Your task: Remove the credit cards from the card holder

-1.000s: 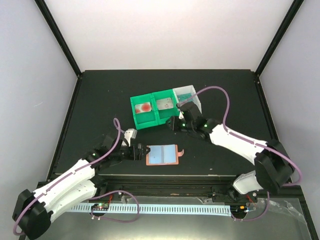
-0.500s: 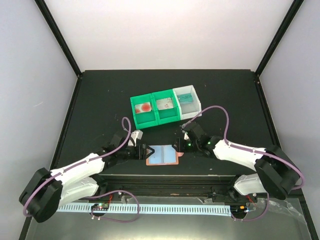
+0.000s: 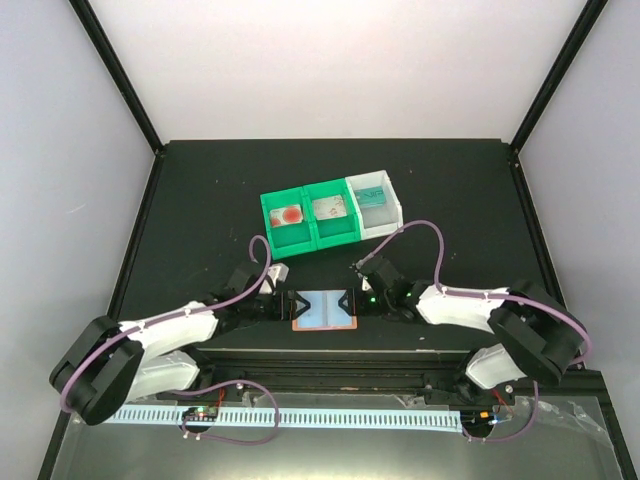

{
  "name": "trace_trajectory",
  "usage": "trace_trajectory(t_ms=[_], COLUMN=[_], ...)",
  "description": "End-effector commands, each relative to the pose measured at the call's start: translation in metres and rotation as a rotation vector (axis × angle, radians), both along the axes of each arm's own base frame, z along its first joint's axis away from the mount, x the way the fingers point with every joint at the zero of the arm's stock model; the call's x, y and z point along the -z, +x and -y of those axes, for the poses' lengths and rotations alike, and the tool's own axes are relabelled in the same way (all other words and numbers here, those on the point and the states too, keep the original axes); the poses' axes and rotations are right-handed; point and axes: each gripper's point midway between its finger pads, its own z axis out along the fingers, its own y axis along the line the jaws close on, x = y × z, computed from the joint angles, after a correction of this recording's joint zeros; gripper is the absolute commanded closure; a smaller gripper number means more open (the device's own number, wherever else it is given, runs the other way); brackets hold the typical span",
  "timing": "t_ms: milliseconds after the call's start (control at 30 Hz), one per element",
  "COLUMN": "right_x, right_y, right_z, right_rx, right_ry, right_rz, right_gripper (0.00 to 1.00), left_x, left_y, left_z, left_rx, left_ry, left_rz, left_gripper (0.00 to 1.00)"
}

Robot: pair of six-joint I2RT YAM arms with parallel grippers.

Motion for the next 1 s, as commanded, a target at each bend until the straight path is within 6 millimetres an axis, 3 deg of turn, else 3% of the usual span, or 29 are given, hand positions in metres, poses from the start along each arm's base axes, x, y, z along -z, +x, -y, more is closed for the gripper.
trace_trajectory(t_ms=[0, 200, 433, 533, 667, 733, 833, 967], right_x=[0.013, 0.014, 0.023, 0.025, 0.028, 0.030, 0.034, 0.040], right_y=[-0.002, -0.006, -0.009, -0.013, -0.013, -0.013, -0.014, -0.013], right_z=[0.002, 0.000, -0.004, -0.007, -0.004, -0.003, 0.000, 0.002], right_rx=[0.013, 0.007, 0.012, 0.016, 0.034, 0.042, 0.052, 0.068], right_ry=[-0.012, 0.001, 0.029, 0.048, 0.047, 0.043, 0.040, 0.031], right_rz=[-0.005, -0.006, -0.029, -0.042, -0.041, -0.040, -0.044, -0.041], right_gripper=[0.65, 0.66, 0.69, 0.70, 0.73, 0.73, 0.74, 0.74], left_x=[-0.002, 0.006, 0.004, 0.002, -0.003, -0.011, -0.022, -0.014], left_y=[0.005, 0.006, 0.005, 0.004, 0.002, 0.000, -0.001, -0.004], left_z=[0.006, 0.009, 0.019, 0.021, 0.025, 0.031, 0.038, 0.044], left_rx=[0.014, 0.025, 0.051, 0.052, 0.065, 0.083, 0.104, 0.126], left_ry=[-0.017, -0.015, -0.067, -0.085, -0.120, -0.173, -0.235, -0.263], left_rz=[0.031, 0.011, -0.012, -0.016, -0.023, -0.018, -0.003, -0.046], left_gripper=[0.32, 0.33, 0.49, 0.64, 0.91, 0.98, 0.98, 0.97])
